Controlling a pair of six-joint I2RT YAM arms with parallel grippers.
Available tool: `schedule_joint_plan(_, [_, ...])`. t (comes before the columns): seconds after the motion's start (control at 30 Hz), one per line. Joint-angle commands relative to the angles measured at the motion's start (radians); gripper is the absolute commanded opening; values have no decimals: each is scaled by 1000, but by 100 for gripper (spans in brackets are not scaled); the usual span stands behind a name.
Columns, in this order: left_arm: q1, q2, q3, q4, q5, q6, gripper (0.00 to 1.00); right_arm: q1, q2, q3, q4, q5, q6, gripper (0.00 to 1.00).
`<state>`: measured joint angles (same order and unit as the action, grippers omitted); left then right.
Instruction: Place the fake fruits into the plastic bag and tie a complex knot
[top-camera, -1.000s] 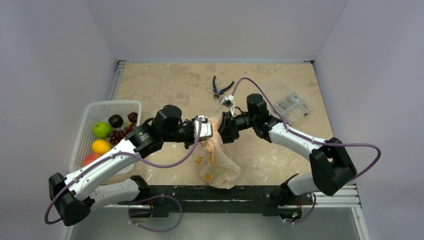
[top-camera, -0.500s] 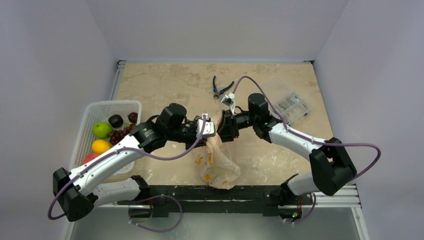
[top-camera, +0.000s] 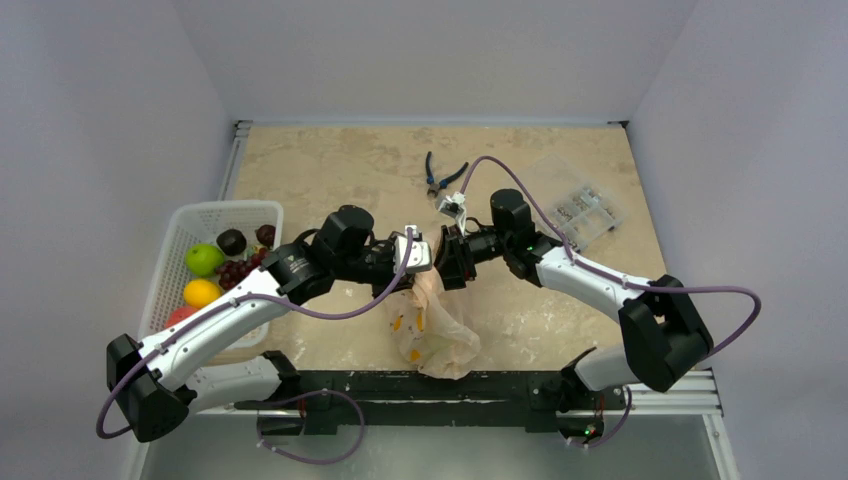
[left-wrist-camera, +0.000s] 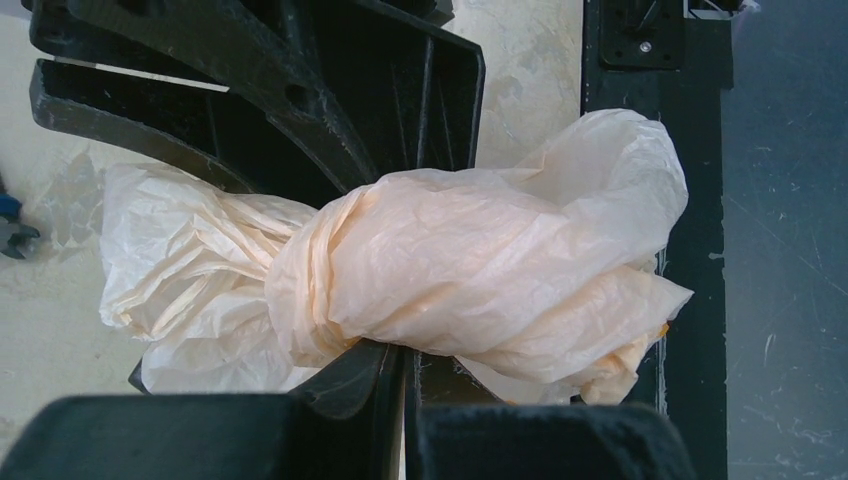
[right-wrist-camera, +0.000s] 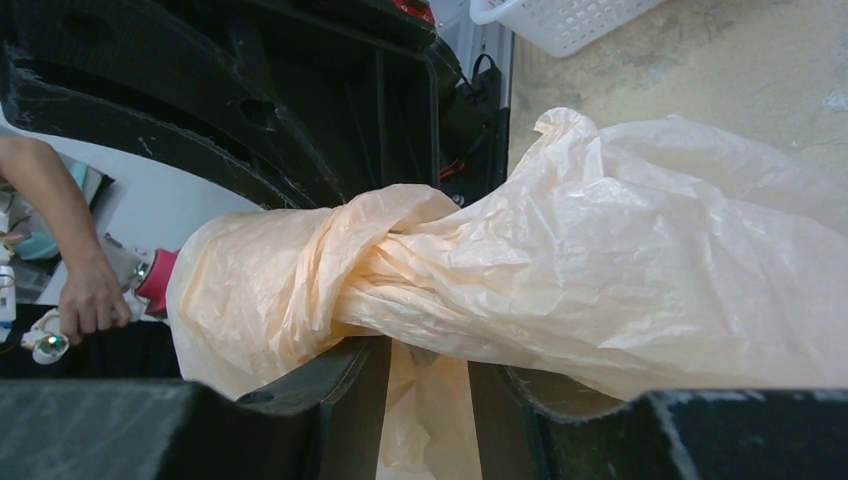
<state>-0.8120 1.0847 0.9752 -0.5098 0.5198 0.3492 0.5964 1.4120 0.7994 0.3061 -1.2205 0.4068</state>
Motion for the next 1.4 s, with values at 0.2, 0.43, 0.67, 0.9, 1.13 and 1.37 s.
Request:
schedule_joint_plan(0.2, [-3, 26, 59, 39, 20, -27, 0, 6, -13, 54, 46, 19, 28, 13])
schedule_joint_plan(0.43, [17, -20, 57, -34, 4, -1, 18, 6, -26, 62, -79, 9, -78, 0])
schedule_joint_plan(0.67, [73, -181, -2, -78, 17, 1, 47, 5, -32, 80, -125, 18, -112, 0])
schedule_joint_plan(0.9, [16, -209, 29, -150, 43, -54, 62, 5, -40, 109, -235, 52, -193, 0])
schedule_joint_plan(1.13, [-56, -175, 4, -55, -12, -210, 69, 6, -47, 118, -270, 89, -216, 0])
schedule_joint_plan(1.37, [-98, -119, 16, 4, -111, -317, 67, 5, -59, 109, -261, 100, -204, 0])
